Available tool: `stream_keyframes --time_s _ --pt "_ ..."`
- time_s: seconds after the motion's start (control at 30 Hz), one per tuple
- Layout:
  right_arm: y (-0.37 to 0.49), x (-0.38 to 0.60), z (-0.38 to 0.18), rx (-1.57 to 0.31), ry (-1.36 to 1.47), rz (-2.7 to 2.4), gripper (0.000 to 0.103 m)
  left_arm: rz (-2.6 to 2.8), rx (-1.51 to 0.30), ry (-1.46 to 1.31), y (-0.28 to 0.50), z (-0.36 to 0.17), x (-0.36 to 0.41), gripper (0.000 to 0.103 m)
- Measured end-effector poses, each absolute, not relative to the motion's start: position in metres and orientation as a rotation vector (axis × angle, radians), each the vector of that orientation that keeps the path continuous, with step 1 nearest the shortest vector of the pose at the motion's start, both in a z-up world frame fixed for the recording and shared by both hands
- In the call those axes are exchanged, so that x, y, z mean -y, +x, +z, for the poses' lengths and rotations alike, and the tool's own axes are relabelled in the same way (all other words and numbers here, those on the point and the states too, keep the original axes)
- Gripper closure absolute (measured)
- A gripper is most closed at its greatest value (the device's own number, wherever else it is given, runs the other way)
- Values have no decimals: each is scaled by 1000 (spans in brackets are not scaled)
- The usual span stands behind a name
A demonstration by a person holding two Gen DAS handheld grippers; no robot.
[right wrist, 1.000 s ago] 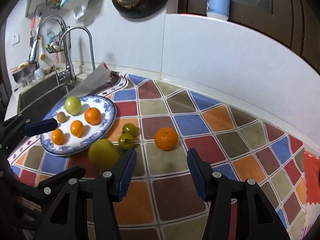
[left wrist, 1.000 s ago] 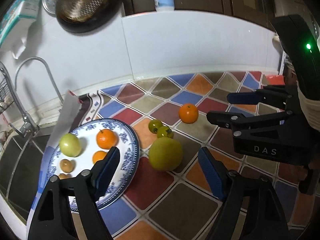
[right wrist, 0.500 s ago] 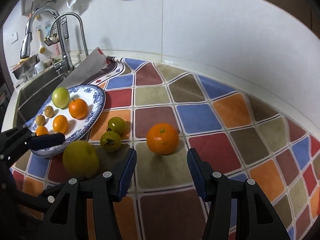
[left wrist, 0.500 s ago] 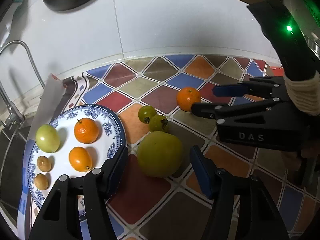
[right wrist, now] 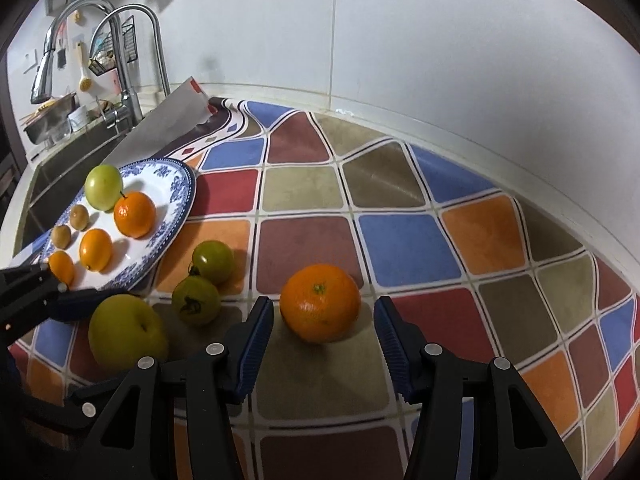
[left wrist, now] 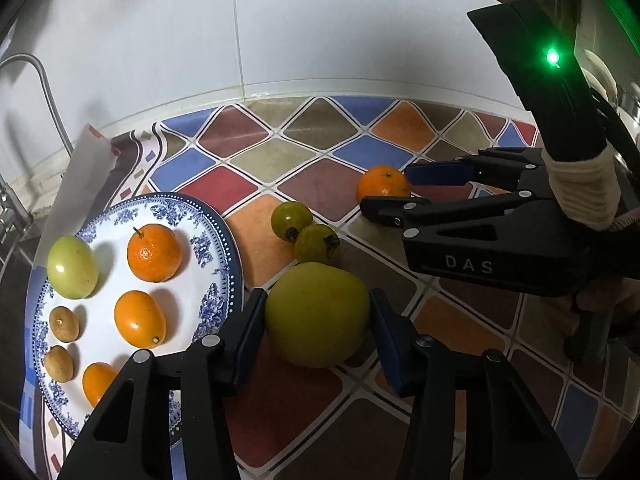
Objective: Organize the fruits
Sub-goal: 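Grasp the large yellow-green fruit with the left tool while the right tool grasps an orange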
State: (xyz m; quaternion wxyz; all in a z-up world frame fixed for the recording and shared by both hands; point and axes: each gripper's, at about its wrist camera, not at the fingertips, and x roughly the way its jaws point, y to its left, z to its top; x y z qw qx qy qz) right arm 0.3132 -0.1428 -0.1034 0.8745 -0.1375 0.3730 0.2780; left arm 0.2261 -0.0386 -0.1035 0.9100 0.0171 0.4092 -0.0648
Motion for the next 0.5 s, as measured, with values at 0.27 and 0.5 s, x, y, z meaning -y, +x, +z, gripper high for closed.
stream_keyframes --time_s 0.27,0.5 --pt "310 142 -102 -783 -275 581 60 -136 -846 8 224 -101 35 53" --pt "288 152 -91 -770 -246 567 60 -140 -803 1 213 -86 32 53"
